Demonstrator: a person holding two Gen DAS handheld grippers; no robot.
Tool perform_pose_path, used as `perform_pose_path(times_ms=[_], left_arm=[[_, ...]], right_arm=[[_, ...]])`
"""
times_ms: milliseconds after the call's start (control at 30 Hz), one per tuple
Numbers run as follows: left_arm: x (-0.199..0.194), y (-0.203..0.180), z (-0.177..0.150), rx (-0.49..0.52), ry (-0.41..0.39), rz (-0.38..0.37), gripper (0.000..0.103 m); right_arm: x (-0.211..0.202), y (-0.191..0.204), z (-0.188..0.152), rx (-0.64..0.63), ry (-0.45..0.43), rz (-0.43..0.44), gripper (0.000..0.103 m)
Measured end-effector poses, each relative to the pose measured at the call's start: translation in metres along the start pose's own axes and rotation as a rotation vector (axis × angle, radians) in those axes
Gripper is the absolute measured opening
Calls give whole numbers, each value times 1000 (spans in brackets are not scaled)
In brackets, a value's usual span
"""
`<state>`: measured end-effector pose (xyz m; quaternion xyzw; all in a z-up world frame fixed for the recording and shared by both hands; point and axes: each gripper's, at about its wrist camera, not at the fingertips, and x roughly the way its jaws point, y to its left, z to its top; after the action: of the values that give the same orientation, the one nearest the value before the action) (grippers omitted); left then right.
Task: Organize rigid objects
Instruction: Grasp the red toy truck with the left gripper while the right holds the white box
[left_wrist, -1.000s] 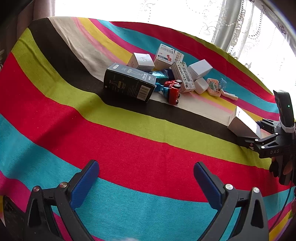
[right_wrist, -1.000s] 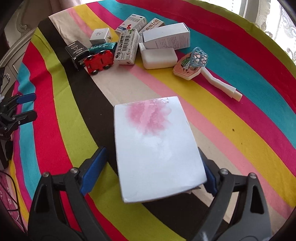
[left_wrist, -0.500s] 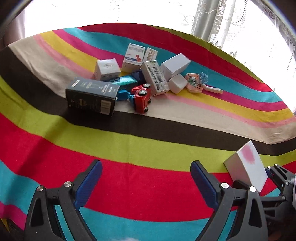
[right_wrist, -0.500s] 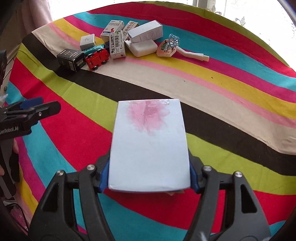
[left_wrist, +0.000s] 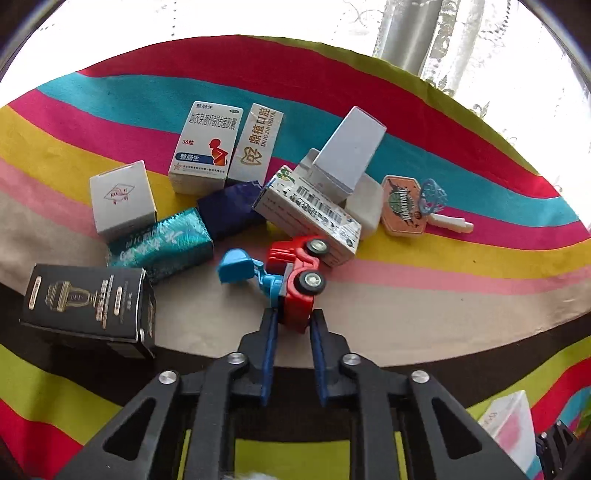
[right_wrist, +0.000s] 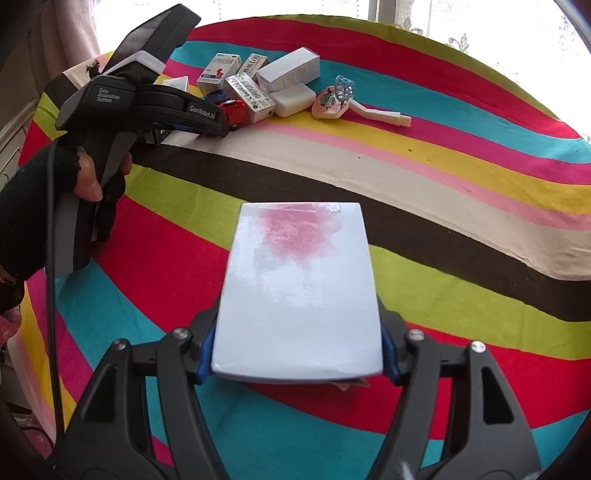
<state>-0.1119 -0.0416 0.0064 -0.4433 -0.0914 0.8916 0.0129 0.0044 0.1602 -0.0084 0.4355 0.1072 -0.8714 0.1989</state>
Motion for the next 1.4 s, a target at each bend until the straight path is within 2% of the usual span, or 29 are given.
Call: perform_pose_path(times_ms=[133,233,333,467,600,700,767,833,933,1000,1067,1100,1400], left_arm=[[-51,9,-57,-80,-36,-120,17],[-76,17,-95,-88,-44,-124,17],[-92,18,-116,-58,-63,-83,17],[-102,22,-124,-57,-76,-76,17],[-104,18,-132,-39,-43,-98,17],[-103,20,-133,-55,-35,-71,19],[-101,23,-129,-74,-27,-64,26],[-98,24,-123,-71,-29,-50,43],[-91,20,-113,-42,-36,-21,56],[-84,17,-109,-32,-25,-34,56],[-80,12,-110,-6,-47,-17,54],[-79,9,-111,11,-50,-16,35],[-80,14,-111,-18,-63,-48,36]], right_arm=[[0,1,-1,-3,-16,-6,70],[1,2,-1,-1,-26,-9,70],[1,3,-2,0,-32,-16,70],[-1,4,-2,1,-33,-17,70],[2,3,-1,4,-32,-21,70],[2,3,-2,6,-31,-22,70],[2,3,-2,6,-31,-22,70],[2,4,-2,6,-31,-22,70],[2,4,-3,7,-30,-22,70],[2,4,-3,7,-30,-22,70],[2,4,-3,8,-30,-22,70],[2,4,-3,8,-30,-22,70],[2,4,-3,9,-30,-23,70]])
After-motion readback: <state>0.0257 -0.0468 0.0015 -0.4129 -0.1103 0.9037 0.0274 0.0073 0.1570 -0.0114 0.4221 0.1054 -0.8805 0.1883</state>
